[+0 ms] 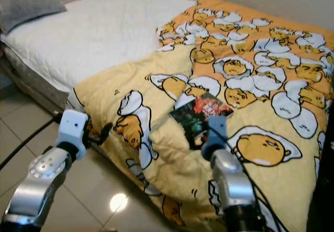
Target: Clean up the room
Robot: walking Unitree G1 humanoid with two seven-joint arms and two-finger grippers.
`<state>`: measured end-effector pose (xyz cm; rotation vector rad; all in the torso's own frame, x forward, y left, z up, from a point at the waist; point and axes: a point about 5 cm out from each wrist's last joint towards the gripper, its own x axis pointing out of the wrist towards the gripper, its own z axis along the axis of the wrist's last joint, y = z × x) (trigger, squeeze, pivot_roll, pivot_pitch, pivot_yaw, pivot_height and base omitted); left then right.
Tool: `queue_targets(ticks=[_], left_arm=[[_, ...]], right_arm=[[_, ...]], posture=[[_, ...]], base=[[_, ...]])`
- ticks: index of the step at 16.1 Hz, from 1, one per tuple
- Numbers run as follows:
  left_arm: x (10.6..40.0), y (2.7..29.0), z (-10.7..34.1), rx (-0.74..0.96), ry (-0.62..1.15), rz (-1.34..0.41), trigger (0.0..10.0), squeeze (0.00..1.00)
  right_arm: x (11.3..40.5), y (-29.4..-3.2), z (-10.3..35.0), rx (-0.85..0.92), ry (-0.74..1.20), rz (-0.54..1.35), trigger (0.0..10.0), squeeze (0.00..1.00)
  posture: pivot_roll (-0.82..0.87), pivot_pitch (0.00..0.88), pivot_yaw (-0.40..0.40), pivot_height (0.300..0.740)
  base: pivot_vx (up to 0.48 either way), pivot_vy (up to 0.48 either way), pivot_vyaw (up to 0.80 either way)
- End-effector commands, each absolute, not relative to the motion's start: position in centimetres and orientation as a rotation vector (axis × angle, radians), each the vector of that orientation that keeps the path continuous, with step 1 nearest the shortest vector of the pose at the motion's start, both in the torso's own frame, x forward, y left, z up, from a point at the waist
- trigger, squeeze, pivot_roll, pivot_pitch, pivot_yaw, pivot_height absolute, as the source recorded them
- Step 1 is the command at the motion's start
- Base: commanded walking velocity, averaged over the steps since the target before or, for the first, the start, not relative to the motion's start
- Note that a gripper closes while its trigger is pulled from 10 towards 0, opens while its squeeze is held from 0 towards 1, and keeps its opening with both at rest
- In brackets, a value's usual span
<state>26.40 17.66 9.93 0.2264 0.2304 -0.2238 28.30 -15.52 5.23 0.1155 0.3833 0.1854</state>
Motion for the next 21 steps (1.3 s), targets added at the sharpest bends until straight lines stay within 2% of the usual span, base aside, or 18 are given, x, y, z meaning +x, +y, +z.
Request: queue_targets(ticks=[1, 5, 14, 21], left_arm=[[26.5, 17.7, 10.1, 0.226, 0.227, -0.223, 10.0, 0.85], [26.5, 17.8, 10.2, 0.227, 0.225, -0.225, 10.0, 0.85], [25.3, 19.5, 10.8, 0.263, 0.218, -0.197, 10.0, 0.85], [27.3, 18.1, 11.4, 0.281, 0.198, -0.29, 10.0, 0.85]], right_arm=[[28.4, -15.9, 5.4, 0.106, 0.378, 0.175, 10.0, 0.0], [28.4, -15.8, 5.4, 0.125, 0.389, 0.177, 10.0, 0.0], [27.3, -16.6, 6.0, 0.141, 0.348, 0.145, 10.0, 0.0], [28.2, -17.0, 5.7, 0.174, 0.345, 0.066, 10.0, 0.0]], posture=[[0.09, 0.0, -0.008, 0.74], [0.1, 0.0, -0.008, 0.74], [0.11, 0.0, -0.007, 0.74], [0.07, 0.0, 0.04, 0.74]], base=[[0.262, 0.0, 0.0], [0.265, 0.0, -0.45], [0.267, 0.0, 0.0], [0.269, 0.0, 0.0]])
